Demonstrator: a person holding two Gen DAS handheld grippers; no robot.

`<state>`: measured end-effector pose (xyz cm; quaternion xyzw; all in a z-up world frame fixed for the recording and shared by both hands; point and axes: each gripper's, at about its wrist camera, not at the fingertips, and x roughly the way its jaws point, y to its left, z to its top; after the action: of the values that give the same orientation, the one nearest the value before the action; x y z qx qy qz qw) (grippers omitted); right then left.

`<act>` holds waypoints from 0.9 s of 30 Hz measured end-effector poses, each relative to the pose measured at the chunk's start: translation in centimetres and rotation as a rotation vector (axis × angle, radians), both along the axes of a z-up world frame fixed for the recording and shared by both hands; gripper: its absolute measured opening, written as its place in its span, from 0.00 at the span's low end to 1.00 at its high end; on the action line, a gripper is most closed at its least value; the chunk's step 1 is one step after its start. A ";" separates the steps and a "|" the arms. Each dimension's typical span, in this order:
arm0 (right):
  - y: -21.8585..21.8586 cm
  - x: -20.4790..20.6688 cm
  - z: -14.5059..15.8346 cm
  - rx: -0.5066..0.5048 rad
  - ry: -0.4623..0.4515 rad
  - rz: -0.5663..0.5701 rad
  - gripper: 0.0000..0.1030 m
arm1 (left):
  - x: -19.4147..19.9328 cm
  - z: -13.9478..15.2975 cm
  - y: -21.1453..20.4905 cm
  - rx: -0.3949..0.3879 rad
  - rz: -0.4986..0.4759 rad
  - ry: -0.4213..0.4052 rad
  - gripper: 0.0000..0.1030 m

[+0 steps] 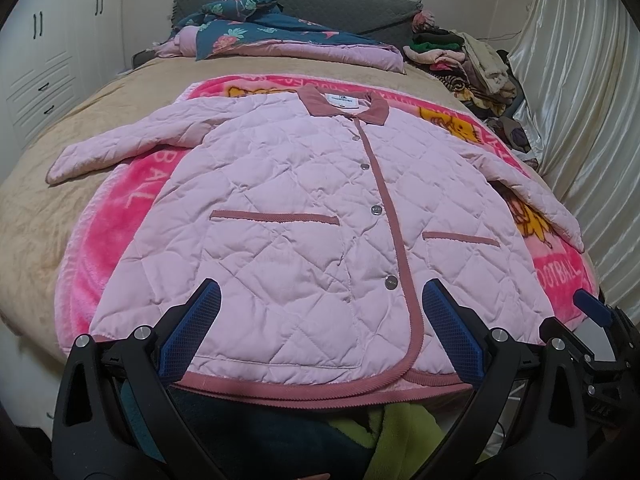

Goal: Fold large clothes

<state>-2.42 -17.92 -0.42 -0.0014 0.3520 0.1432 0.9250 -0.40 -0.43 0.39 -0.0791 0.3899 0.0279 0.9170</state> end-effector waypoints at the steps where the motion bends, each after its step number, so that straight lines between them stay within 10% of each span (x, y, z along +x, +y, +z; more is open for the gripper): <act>1: 0.0 0.0 0.0 0.000 0.000 0.001 0.96 | 0.0 0.0 0.0 -0.001 -0.001 0.001 0.92; 27: 0.5 0.6 0.0 -0.005 0.003 0.002 0.96 | 0.1 0.2 0.3 -0.006 0.003 0.007 0.92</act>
<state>-1.84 -17.45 -0.45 -0.0041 0.3536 0.1434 0.9243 -0.33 -0.13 0.57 -0.0824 0.3933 0.0286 0.9153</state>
